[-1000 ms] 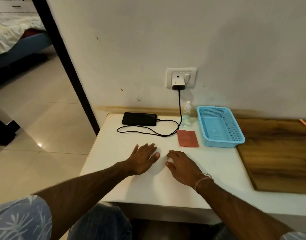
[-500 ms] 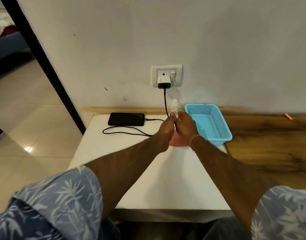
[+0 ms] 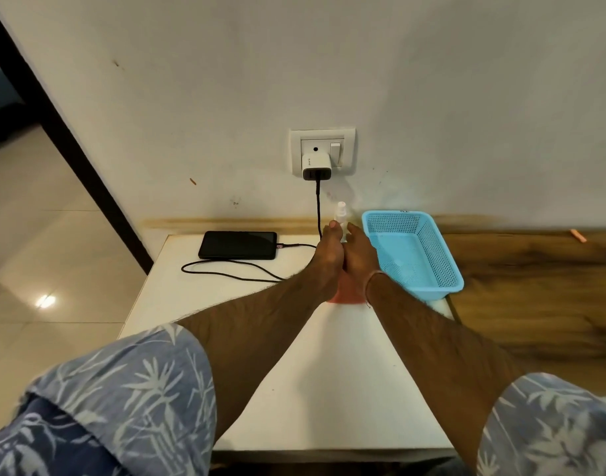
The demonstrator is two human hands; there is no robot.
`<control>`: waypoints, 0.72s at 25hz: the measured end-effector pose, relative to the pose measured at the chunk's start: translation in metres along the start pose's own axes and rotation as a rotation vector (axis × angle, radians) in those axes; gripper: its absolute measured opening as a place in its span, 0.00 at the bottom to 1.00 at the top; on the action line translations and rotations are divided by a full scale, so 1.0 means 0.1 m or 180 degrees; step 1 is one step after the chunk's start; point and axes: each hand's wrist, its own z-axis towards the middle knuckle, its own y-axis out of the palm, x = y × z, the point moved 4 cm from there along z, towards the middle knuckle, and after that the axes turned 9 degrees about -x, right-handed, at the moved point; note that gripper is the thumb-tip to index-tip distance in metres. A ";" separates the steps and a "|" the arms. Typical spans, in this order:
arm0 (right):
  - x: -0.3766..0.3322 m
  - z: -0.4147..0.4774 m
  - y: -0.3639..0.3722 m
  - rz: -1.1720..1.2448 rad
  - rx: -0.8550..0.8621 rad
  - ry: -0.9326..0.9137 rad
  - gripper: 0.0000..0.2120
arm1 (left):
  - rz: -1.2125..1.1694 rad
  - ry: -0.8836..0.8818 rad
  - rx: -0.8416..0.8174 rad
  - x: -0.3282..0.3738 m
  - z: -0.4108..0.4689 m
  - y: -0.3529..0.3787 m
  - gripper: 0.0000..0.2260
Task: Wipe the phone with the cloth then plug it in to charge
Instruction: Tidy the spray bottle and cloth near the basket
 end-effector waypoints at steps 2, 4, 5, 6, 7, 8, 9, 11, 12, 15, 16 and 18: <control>-0.02 -0.01 -0.02 0.0064 0.0101 -0.0011 0.27 | 0.0052 0.0032 0.0015 0.00 0.01 -0.01 0.20; -0.08 -0.01 -0.05 -0.0041 0.0145 -0.0236 0.18 | 0.0149 0.0212 0.0069 0.04 0.01 -0.03 0.18; -0.13 -0.02 -0.07 -0.0237 0.0177 -0.0405 0.14 | 0.0166 0.0334 0.0069 0.07 0.02 -0.02 0.17; -0.18 -0.02 -0.11 -0.0448 0.0221 -0.0558 0.10 | 0.0163 0.0453 0.0035 0.10 0.01 0.01 0.17; -0.25 -0.01 -0.15 -0.0577 0.0282 -0.0670 0.10 | 0.0181 0.0554 -0.0025 0.15 0.00 0.06 0.18; -0.32 -0.01 -0.19 -0.0636 0.0333 -0.0745 0.11 | 0.0229 0.0653 -0.0097 0.20 0.00 0.11 0.19; -0.39 -0.01 -0.24 -0.0627 0.0370 -0.0814 0.12 | 0.0306 0.0749 -0.0170 0.26 -0.01 0.17 0.20; -0.54 -0.02 -0.33 -0.0469 0.0427 -0.0915 0.13 | 0.0447 0.0898 -0.0271 0.38 0.00 0.31 0.19; -0.60 -0.02 -0.39 -0.0420 0.0465 -0.0965 0.13 | 0.0505 0.0914 -0.0316 0.44 0.00 0.38 0.19; -0.71 0.00 -0.60 -0.0572 0.0585 -0.1104 0.13 | 0.0691 0.0851 -0.0419 0.55 0.04 0.58 0.22; -0.71 0.01 -0.66 -0.0664 0.0619 -0.1109 0.14 | 0.0785 0.0831 -0.0455 0.57 0.06 0.63 0.23; -0.67 0.07 -0.78 -0.0848 0.0686 -0.1065 0.14 | 0.0942 0.0752 -0.0537 0.55 0.10 0.71 0.23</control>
